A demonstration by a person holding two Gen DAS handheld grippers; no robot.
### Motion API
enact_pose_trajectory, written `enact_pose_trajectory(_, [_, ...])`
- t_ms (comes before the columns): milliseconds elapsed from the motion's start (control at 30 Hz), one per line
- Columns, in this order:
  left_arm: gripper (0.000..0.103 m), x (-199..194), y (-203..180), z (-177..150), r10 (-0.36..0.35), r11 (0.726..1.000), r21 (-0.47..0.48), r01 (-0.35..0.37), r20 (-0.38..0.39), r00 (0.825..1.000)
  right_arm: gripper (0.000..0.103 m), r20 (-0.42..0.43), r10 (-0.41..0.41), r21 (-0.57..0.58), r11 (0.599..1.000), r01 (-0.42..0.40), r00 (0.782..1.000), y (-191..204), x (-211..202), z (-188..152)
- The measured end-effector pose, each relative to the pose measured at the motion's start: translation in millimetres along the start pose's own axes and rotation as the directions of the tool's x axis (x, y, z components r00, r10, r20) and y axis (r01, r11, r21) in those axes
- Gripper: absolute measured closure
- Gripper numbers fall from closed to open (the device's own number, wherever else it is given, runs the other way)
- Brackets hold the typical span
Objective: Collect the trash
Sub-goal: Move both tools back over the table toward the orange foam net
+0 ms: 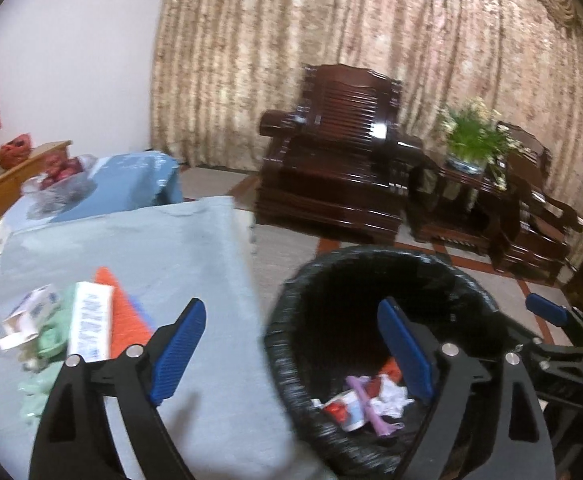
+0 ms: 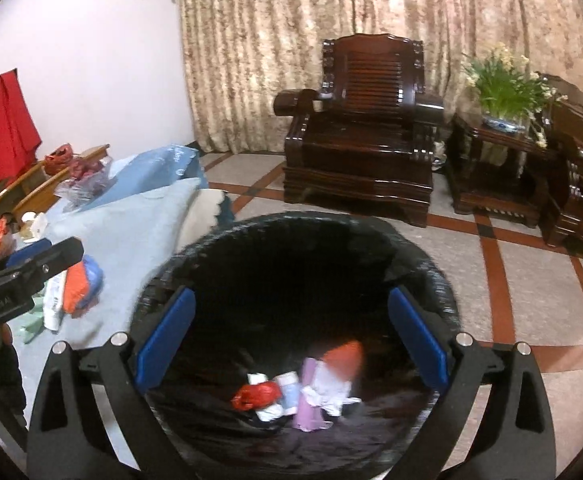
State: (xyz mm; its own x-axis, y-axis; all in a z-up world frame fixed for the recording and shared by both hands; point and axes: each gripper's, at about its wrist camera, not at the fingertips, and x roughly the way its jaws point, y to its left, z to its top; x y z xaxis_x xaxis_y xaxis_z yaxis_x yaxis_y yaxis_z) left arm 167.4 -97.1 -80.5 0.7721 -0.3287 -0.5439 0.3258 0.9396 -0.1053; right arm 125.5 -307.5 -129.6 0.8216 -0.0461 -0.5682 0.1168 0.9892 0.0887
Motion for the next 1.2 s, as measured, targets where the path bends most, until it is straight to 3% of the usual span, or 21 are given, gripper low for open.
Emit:
enact_pose_trajectory(267, [0.017, -32.7, 65.4, -12.3, 0.133, 0.989, -0.07, -0.131, 0.025, 0.991, 0.008, -0.001, 0.116, -0.071, 0.991, -0.116, 0.993, 65.1, 4.9, 9.5])
enact_pose_trajectory(700, [0.017, -73.0, 157.2, -44.7, 0.338, 0.934, -0.133, -0.332, 0.018, 0.941, 0.008, -0.03, 0.276, -0.178, 0.944, -0.276, 0.961, 174.6, 26.7, 15.2])
enact_pose_trajectory(900, [0.017, -76.2, 183.6, -56.5, 0.372, 0.918, -0.146, -0.368, 0.0, 0.928, 0.01, -0.064, 0.322, -0.205, 0.922, -0.328, 0.945, 213.0, 47.3, 11.4])
enact_pose_trajectory(1200, [0.017, -57.0, 207.0, -64.2, 0.375, 0.912, -0.166, -0.374, -0.03, 0.927, 0.026, -0.143, 0.313, -0.242, 0.909, -0.34, 0.939, 246.0, 95.1, -4.4])
